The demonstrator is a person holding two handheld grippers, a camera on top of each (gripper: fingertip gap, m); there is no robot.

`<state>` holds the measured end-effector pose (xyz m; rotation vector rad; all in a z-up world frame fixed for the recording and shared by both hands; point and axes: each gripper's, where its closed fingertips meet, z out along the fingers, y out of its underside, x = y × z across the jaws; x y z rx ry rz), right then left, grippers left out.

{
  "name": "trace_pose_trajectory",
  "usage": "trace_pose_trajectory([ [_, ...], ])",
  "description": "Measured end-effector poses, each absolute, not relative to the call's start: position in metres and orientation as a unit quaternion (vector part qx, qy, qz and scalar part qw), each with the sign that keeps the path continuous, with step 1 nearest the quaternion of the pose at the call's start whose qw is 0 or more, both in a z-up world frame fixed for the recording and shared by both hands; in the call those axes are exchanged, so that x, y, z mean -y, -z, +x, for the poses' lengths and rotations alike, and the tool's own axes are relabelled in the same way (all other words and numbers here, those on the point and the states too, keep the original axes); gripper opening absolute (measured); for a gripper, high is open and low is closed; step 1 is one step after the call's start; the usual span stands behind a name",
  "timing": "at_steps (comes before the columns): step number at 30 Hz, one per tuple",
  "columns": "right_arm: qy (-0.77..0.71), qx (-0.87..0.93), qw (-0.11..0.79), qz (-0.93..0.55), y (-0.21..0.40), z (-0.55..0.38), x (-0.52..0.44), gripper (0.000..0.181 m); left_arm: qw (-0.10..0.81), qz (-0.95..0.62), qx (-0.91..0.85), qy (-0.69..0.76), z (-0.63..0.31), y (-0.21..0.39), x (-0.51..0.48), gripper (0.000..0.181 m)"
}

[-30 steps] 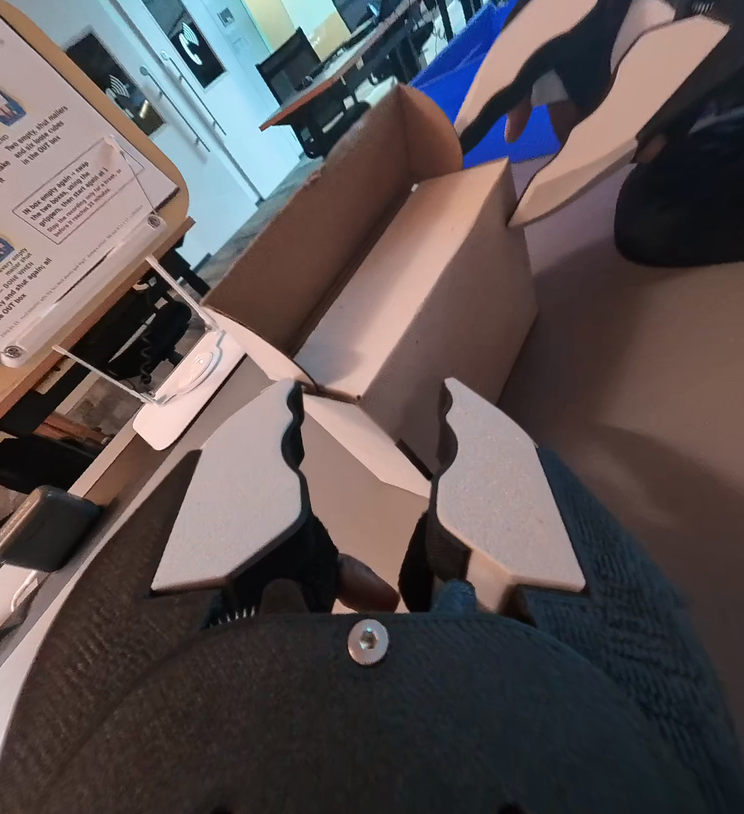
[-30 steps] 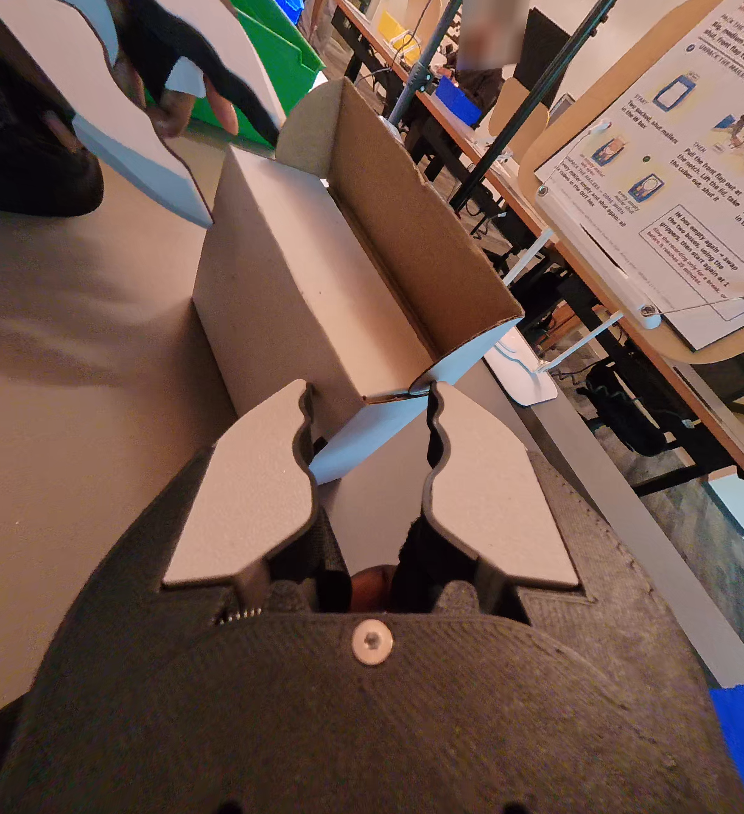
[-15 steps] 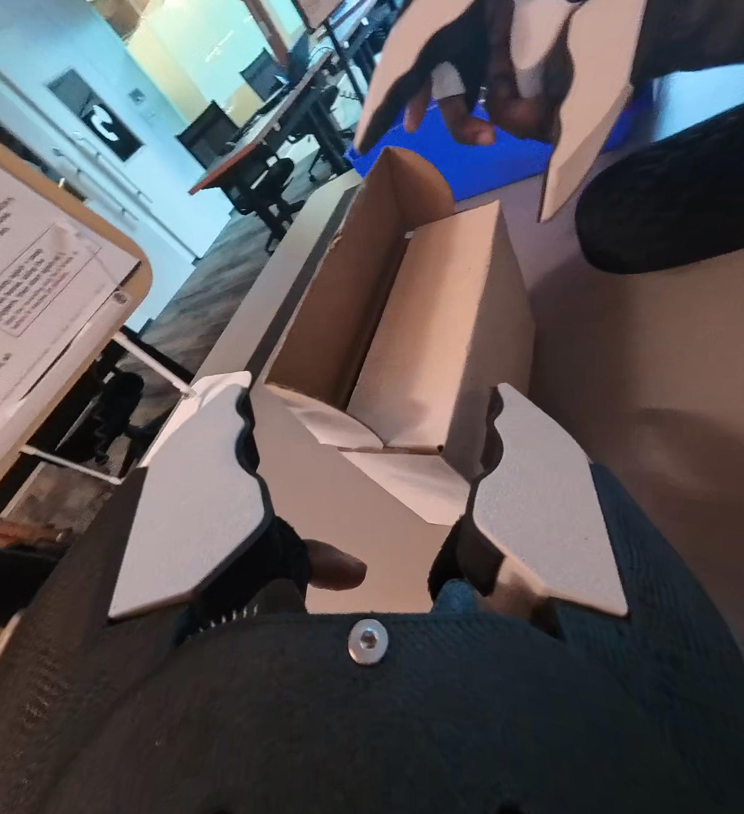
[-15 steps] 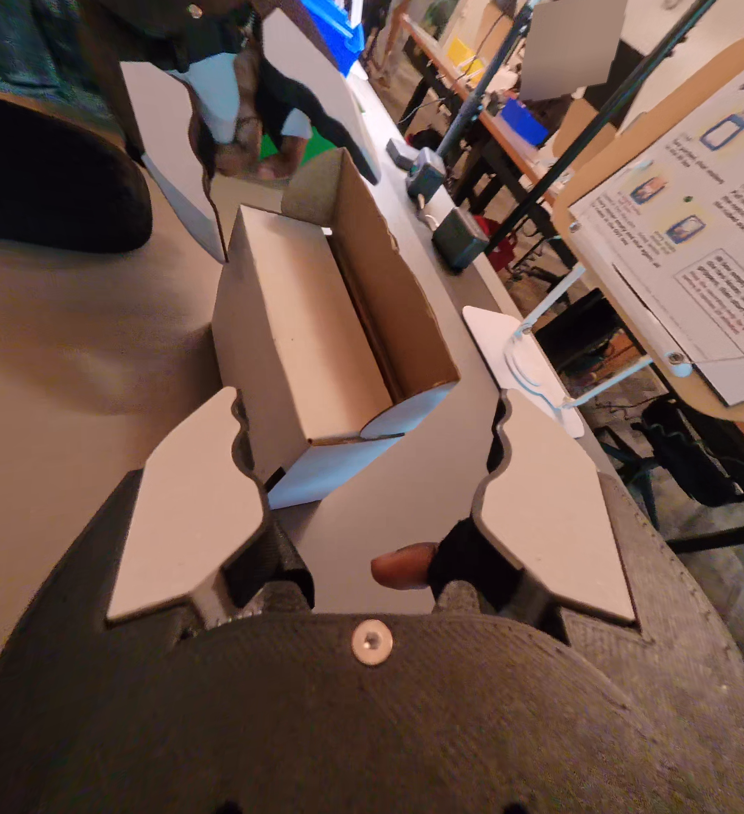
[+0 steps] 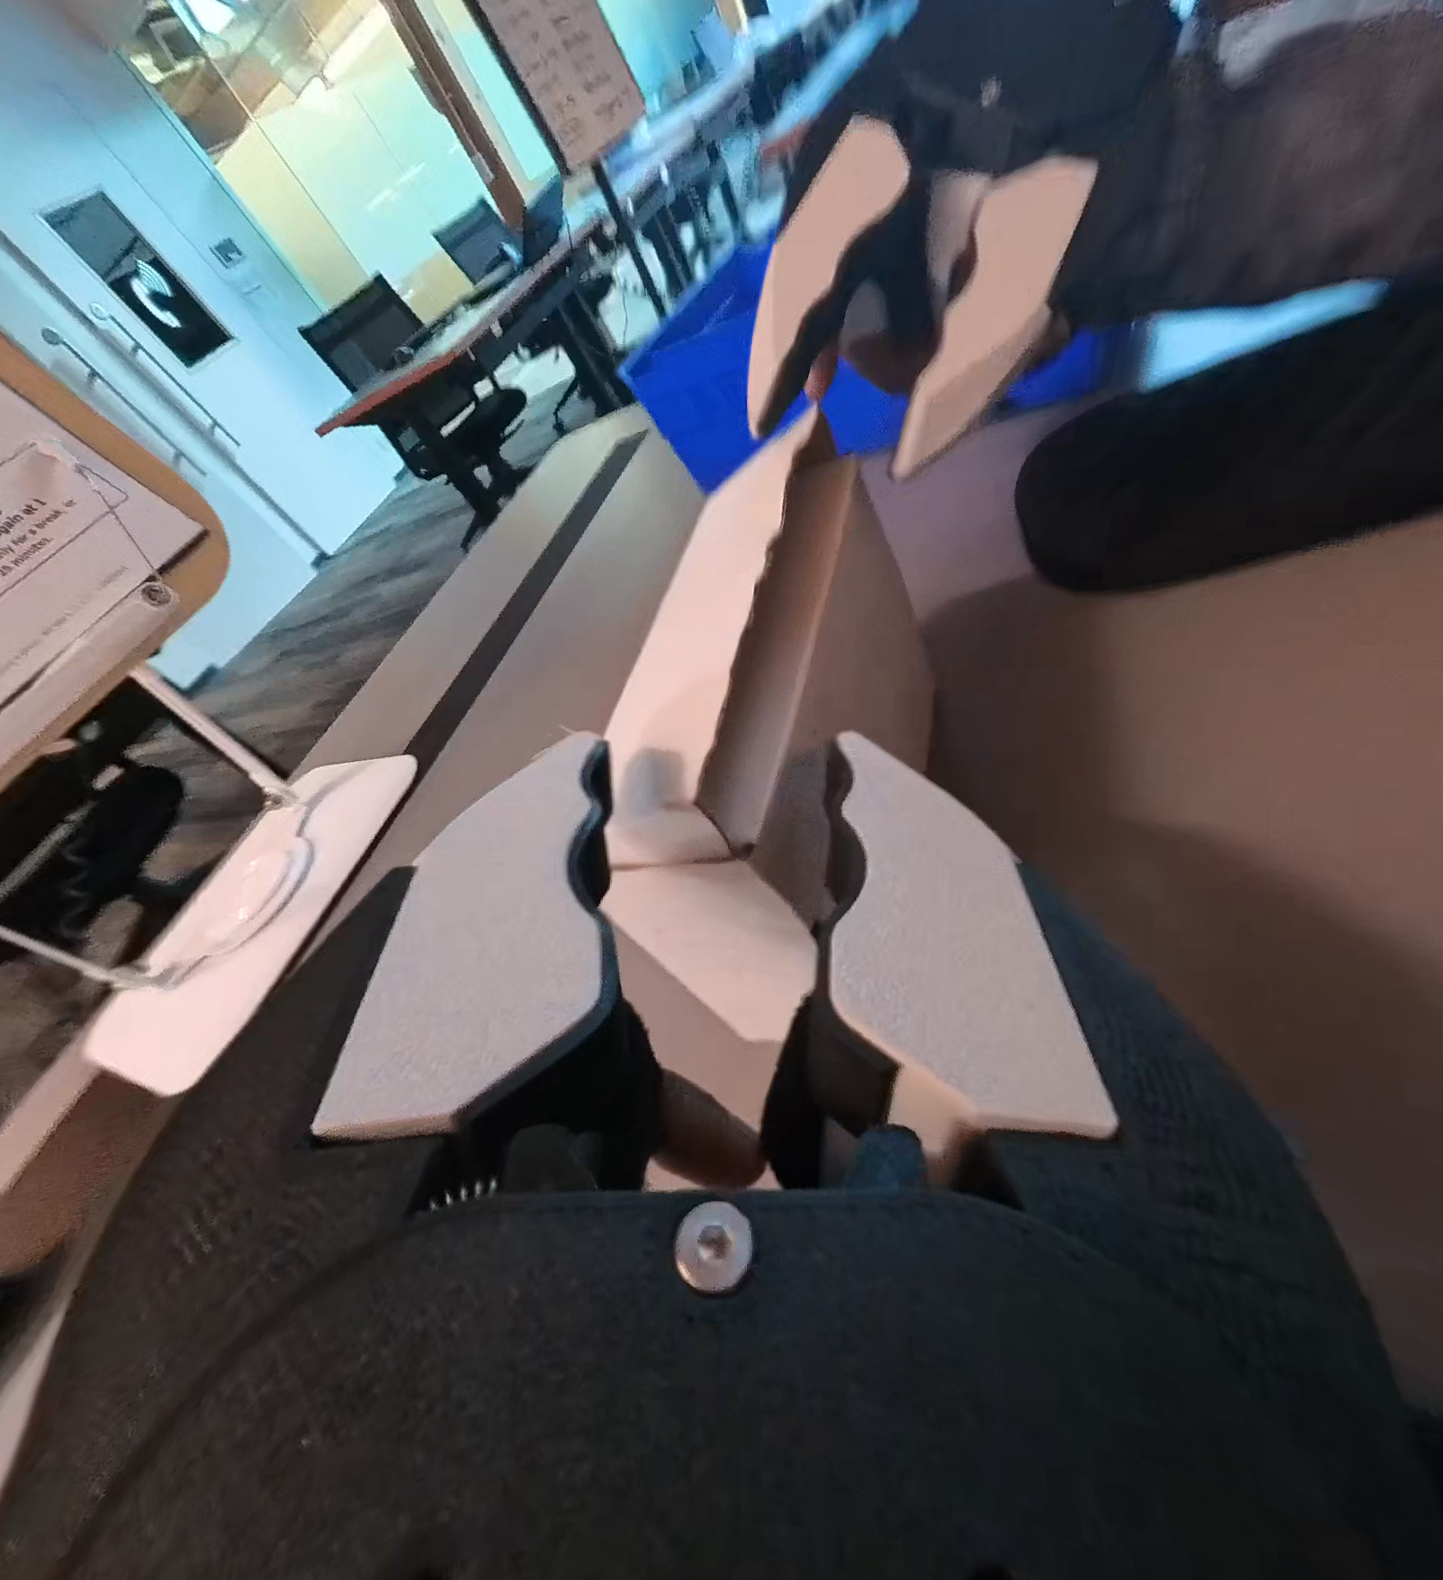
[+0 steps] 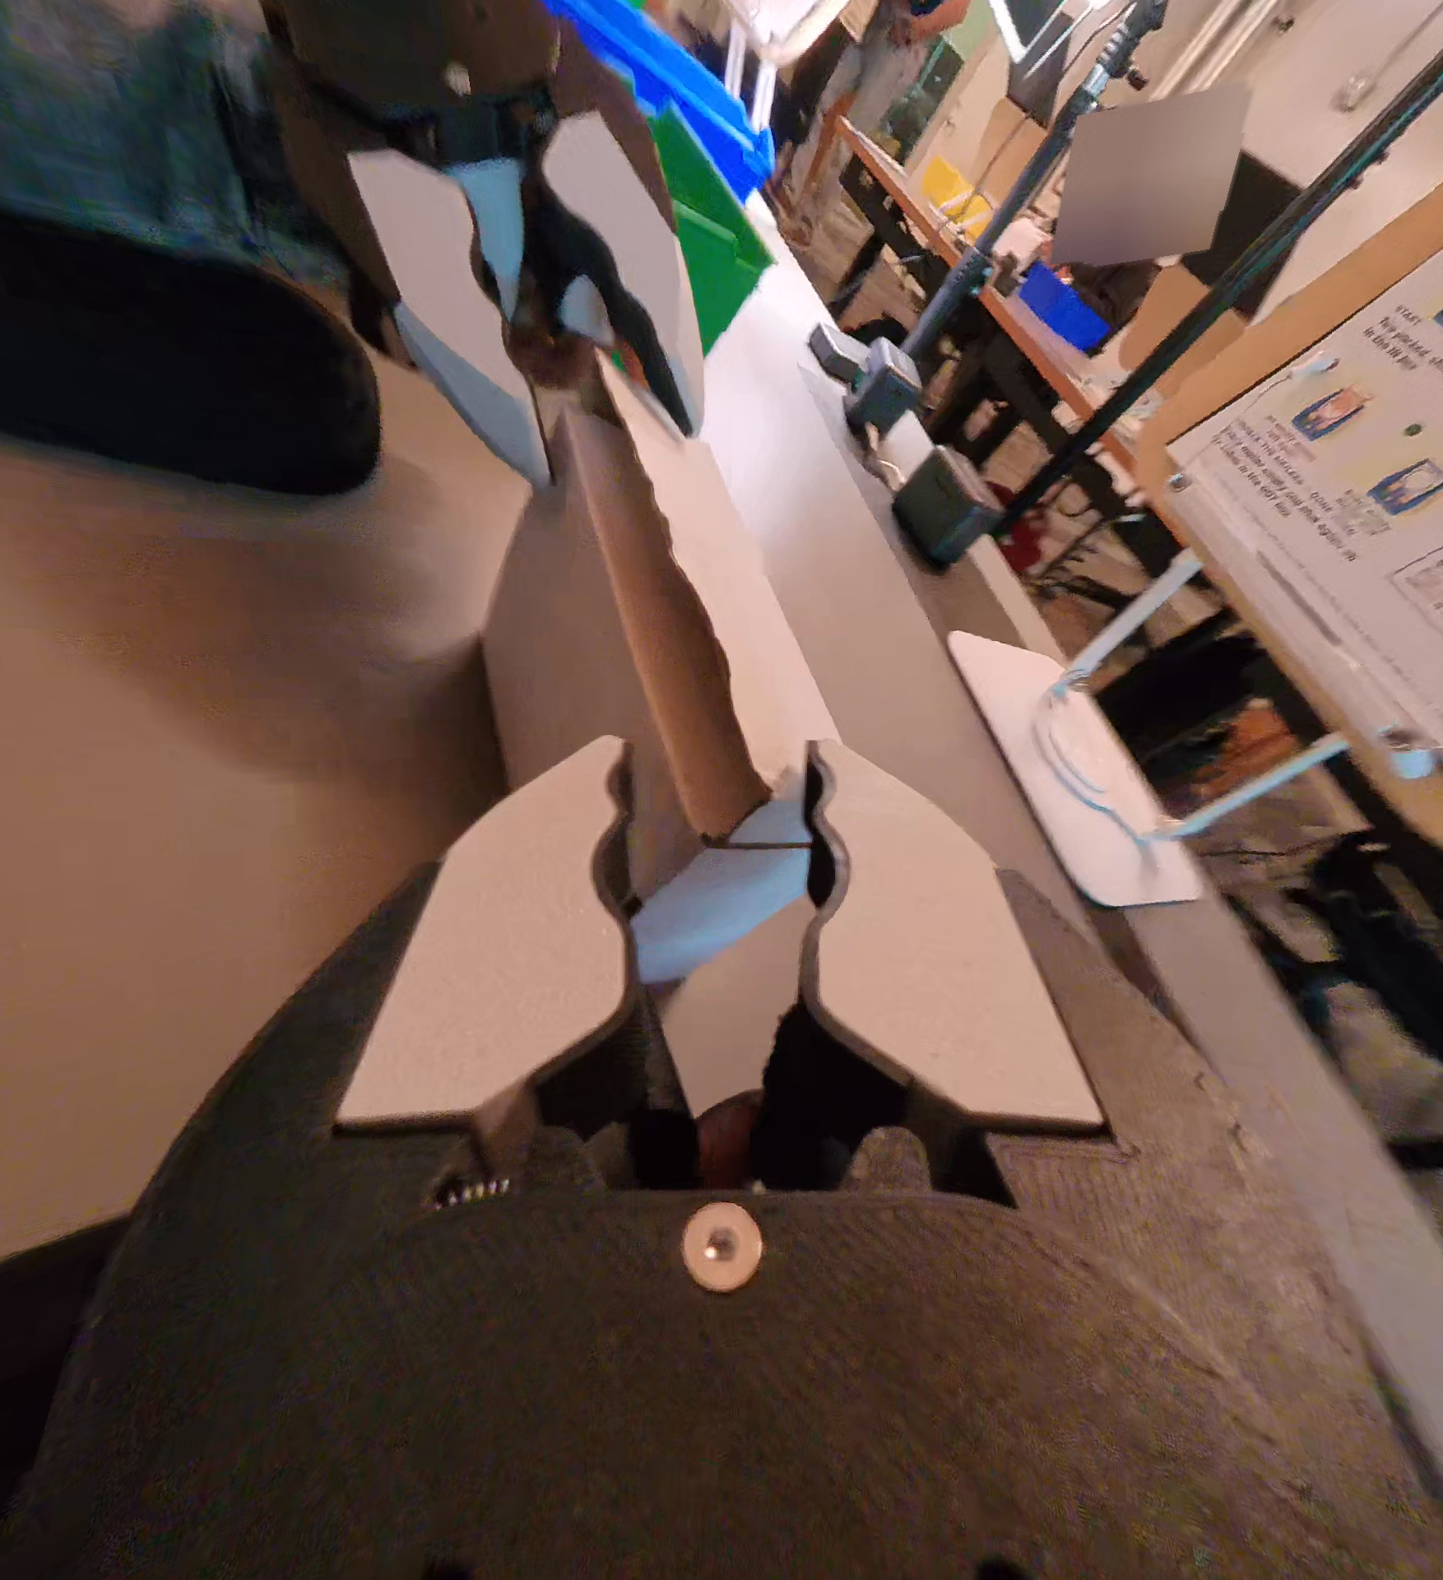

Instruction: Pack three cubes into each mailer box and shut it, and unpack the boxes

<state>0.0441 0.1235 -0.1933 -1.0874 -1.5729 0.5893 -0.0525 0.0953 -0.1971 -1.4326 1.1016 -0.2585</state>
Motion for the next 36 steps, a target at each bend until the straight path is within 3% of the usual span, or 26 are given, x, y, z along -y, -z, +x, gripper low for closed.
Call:
trace_pose_trajectory([
  [1,-0.295,0.639,0.533,-0.470,0.186,0.044,-0.121,0.046,0.629,-0.616,-0.453,0.140,-0.053,0.187,-0.094,0.051],
  [2,-0.348,0.604,0.533,-0.480,0.174,0.045,-0.120,0.043,0.648,-0.609,-0.426,0.167,-0.056,0.175,-0.093,0.050],
  [5,-0.460,0.514,0.505,-0.519,0.154,0.048,-0.128,0.011,0.667,-0.613,-0.361,0.223,-0.064,0.157,-0.096,0.013],
  [7,-0.477,0.493,0.479,-0.547,0.160,0.047,-0.135,0.000,0.641,-0.629,-0.359,0.255,-0.061,0.164,-0.095,0.000],
  [13,-0.425,0.534,0.432,-0.589,0.196,0.046,-0.141,0.000,0.562,-0.693,-0.375,0.250,-0.059,0.198,-0.099,0.000],
  [22,-0.328,0.587,0.486,-0.558,0.199,0.046,-0.141,0.000,0.563,-0.702,-0.377,0.219,-0.060,0.199,-0.100,0.000],
  [23,-0.324,0.585,0.491,-0.558,0.198,0.046,-0.142,0.000,0.572,-0.701,-0.369,0.213,-0.062,0.198,-0.101,0.003],
  [24,-0.329,0.577,0.494,-0.561,0.197,0.046,-0.142,0.001,0.587,-0.701,-0.348,0.206,-0.066,0.196,-0.106,0.017],
  [26,-0.387,0.531,0.483,-0.579,0.189,0.046,-0.146,0.032,0.600,-0.705,-0.286,0.245,-0.076,0.189,-0.112,0.047],
  [28,-0.478,0.432,0.444,-0.623,0.175,0.050,-0.158,0.048,0.586,-0.716,-0.193,0.328,-0.088,0.179,-0.118,0.077],
  [31,-0.571,0.309,0.350,-0.675,0.173,0.061,-0.175,0.058,0.517,-0.743,-0.107,0.411,-0.096,0.188,-0.122,0.084],
  [36,-0.558,0.307,0.239,-0.733,0.212,0.053,-0.165,0.065,0.429,-0.793,-0.090,0.423,-0.087,0.217,-0.118,0.073],
])
